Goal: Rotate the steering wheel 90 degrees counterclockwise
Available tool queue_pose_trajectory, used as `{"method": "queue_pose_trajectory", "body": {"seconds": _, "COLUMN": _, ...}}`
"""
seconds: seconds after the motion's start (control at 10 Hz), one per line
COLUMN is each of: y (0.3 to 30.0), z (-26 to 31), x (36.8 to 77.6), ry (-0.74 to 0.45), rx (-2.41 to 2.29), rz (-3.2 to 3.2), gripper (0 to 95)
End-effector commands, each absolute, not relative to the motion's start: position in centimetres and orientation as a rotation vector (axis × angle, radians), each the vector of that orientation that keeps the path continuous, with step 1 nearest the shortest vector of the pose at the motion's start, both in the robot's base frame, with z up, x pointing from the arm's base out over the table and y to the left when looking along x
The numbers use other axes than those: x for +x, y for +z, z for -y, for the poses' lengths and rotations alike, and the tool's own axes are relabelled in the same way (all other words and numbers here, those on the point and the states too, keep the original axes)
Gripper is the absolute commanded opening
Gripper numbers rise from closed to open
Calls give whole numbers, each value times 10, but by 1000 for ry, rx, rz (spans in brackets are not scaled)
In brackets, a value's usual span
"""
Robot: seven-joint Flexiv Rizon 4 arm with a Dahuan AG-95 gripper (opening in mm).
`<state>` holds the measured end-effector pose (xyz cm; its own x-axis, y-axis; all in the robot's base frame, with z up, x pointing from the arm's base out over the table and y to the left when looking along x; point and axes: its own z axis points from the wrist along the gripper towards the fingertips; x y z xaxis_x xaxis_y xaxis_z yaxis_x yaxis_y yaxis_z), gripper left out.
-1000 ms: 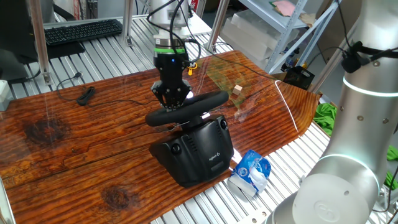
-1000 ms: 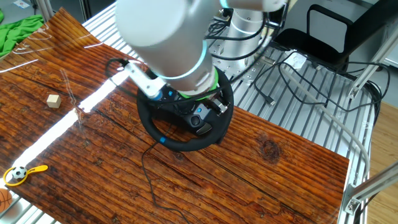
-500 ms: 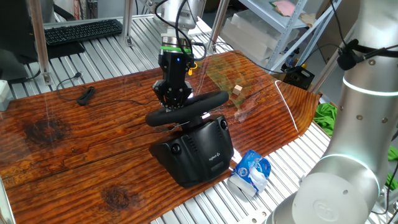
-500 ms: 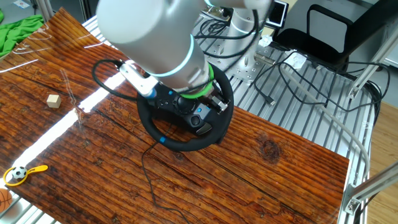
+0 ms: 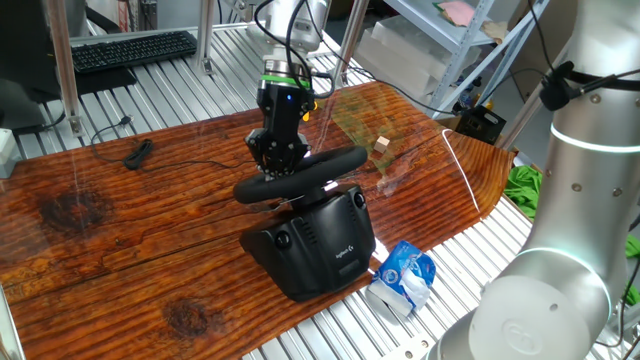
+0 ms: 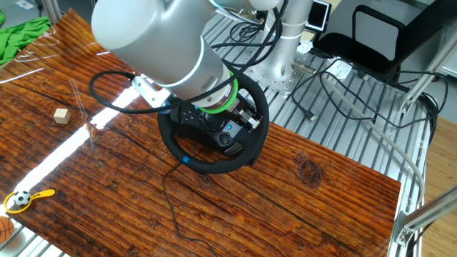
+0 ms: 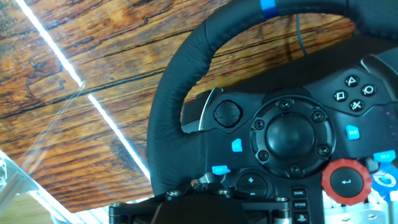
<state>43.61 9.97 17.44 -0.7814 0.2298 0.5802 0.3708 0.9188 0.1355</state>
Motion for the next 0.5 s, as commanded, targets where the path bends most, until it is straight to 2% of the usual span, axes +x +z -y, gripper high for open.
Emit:
{"method": "queue_pose_trajectory", "body": {"seconds": 0.1, "y": 181, "z": -99, "x": 439, "ry": -318, "rx": -422, "rz": 2474, "gripper": 0}}
{"method": "queue_pose_trajectory", "body": {"seconds": 0.5, "y": 184, "z": -99, "x": 444, "ry": -343, "rx": -435, "rz": 2462, "gripper": 0}}
